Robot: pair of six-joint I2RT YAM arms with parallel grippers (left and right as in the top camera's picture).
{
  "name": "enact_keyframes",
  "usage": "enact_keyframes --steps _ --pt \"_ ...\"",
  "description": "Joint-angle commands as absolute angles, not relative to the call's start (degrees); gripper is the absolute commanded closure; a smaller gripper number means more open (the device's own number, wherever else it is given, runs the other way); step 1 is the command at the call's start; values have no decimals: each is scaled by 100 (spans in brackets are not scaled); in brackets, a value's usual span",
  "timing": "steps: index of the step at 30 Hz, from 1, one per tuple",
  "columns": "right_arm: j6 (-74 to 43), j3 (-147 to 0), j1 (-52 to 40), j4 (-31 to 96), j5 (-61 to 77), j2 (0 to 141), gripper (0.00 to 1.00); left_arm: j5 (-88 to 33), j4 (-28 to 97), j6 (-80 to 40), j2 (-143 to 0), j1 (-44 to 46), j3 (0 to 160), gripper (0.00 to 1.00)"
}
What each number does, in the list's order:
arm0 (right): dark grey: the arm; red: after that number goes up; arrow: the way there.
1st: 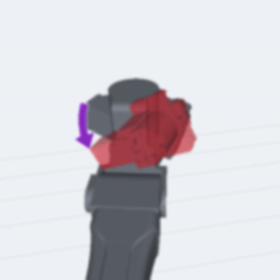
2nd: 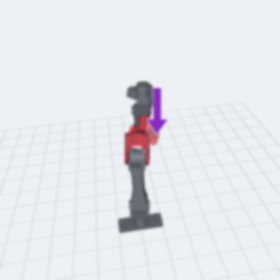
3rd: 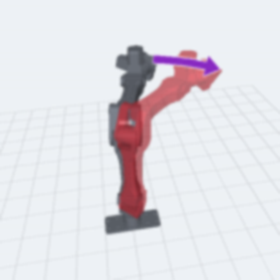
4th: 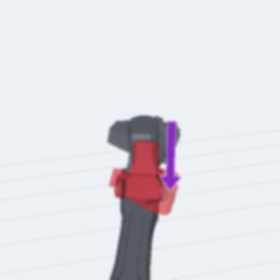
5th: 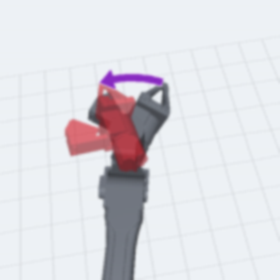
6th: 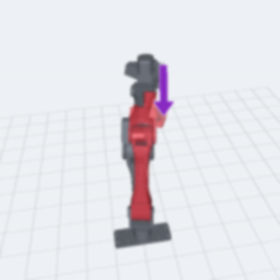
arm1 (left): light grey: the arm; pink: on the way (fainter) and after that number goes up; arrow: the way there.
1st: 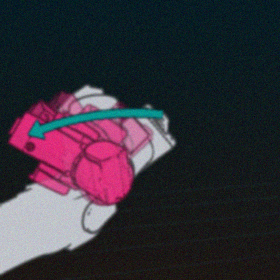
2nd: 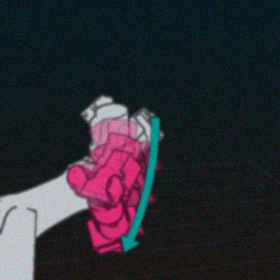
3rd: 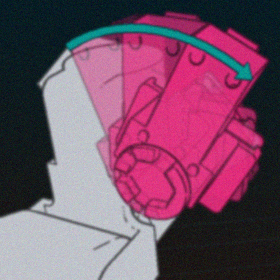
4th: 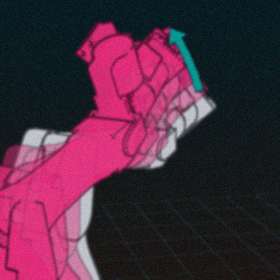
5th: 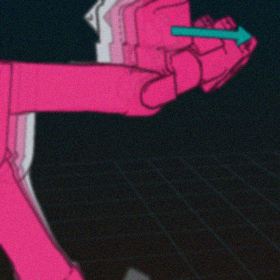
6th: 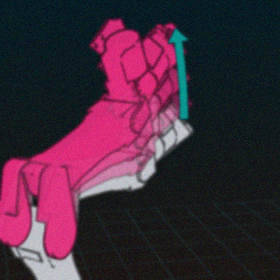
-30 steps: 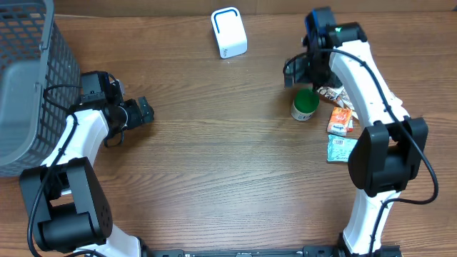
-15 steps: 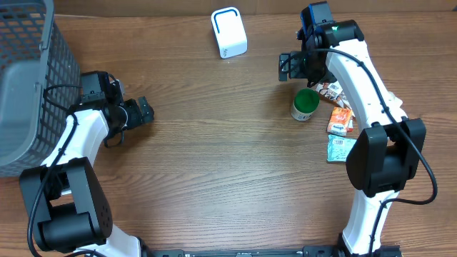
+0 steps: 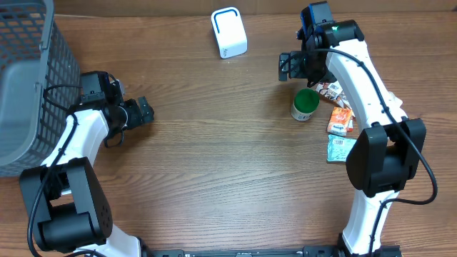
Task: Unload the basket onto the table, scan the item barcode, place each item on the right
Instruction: 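Carry the jar right and lower it beside the snack bag, then open the right gripper, release the jar and lift away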
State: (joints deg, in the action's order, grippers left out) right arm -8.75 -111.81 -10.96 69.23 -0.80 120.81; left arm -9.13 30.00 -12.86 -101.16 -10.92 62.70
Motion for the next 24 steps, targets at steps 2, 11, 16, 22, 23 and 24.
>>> enact_keyframes --steps 2,11,16,22,23,24 --pt "-836 -11249 -1090 6901 -49 11970 0 -836 2980 -1177 -10151 -1122 6348 0" --pt "-836 -11246 -1258 6904 -49 11760 0 -838 2980 -1177 -10151 -1122 6348 0" --pt "-836 -11246 -1466 6904 -51 11373 0 -836 2980 -1177 -10151 -1122 6348 0" --pt "-836 -11246 -1651 6906 -49 10785 0 -836 2980 -1177 -10151 -1122 6348 0" --pt "-836 -11246 -1664 6906 -51 10724 0 -836 2980 -1177 -10151 -1122 6348 0" --pt "-836 -11246 -1682 6906 -49 10608 0 -836 2980 -1177 -10151 -1122 6348 0"
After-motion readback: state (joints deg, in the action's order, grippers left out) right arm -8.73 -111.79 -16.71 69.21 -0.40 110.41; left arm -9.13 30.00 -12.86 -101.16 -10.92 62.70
